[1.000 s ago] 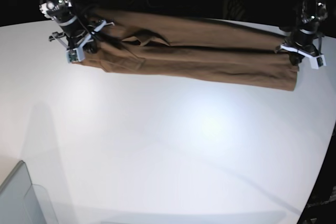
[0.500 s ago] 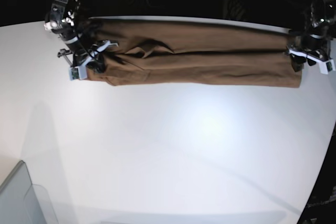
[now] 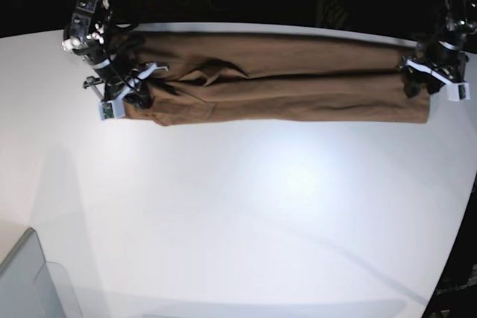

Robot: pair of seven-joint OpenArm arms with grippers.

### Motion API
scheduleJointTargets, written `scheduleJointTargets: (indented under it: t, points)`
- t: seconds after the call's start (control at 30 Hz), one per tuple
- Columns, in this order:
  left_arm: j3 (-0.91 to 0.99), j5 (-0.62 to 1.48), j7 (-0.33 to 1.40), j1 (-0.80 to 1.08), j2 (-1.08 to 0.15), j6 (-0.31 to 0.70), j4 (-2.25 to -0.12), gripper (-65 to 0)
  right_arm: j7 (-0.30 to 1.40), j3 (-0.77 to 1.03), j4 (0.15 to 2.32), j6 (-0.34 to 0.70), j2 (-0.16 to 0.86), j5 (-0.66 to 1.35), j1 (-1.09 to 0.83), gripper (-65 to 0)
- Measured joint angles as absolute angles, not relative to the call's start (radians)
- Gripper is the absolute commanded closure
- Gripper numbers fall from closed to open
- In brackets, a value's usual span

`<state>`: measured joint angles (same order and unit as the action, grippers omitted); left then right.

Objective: Layout the t-shirt on the table in an organized manner, then fold the t-shirt properly
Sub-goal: 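Adjust the folded shirt edge with both grippers, pulling it straight, then lift the sleeve end with the left gripper and fold it toward the right gripper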

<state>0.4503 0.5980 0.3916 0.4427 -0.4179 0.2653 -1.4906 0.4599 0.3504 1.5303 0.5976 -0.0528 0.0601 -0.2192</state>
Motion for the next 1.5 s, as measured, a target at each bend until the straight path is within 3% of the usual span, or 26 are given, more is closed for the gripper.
scheduleJointTargets:
  t: [0.23, 0.5, 0.73, 1.2, 1.3, 1.5]
  points:
    - [0.467, 0.597, 0.394, 0.446, -0.420, 0.268, -1.464, -34.5, 0.462, 0.350, 1.529, 0.597, -0.053, 0.057, -0.216, 0.0]
    - [0.531, 0.403, 0.393, 0.410, -0.365, 0.276, -1.461, -51.3, 0.463, 0.350, 1.528, 0.595, -0.054, 0.056, -0.214, 0.0]
    - [0.522, 0.347, 0.401, 0.381, -0.319, 0.284, -1.459, -51.4, 0.462, 0.350, 1.528, 0.595, -0.056, 0.057, -0.214, 0.0]
    - [0.490, 0.372, 0.344, 0.310, -0.341, 0.281, -1.326, -51.0, 0.463, 0.350, 1.529, 0.595, -0.056, 0.057, -0.214, 0.0]
    - [0.439, 0.382, 0.311, 0.310, -0.356, 0.277, -1.312, -42.1, 0.463, 0.350, 1.528, 0.595, -0.056, 0.057, -0.213, 0.0]
    - [0.407, 0.394, 0.290, 0.242, -0.357, 0.301, -1.248, -9.1, 0.478, 0.350, 1.528, 0.595, -0.056, 0.053, -0.203, 0.0]
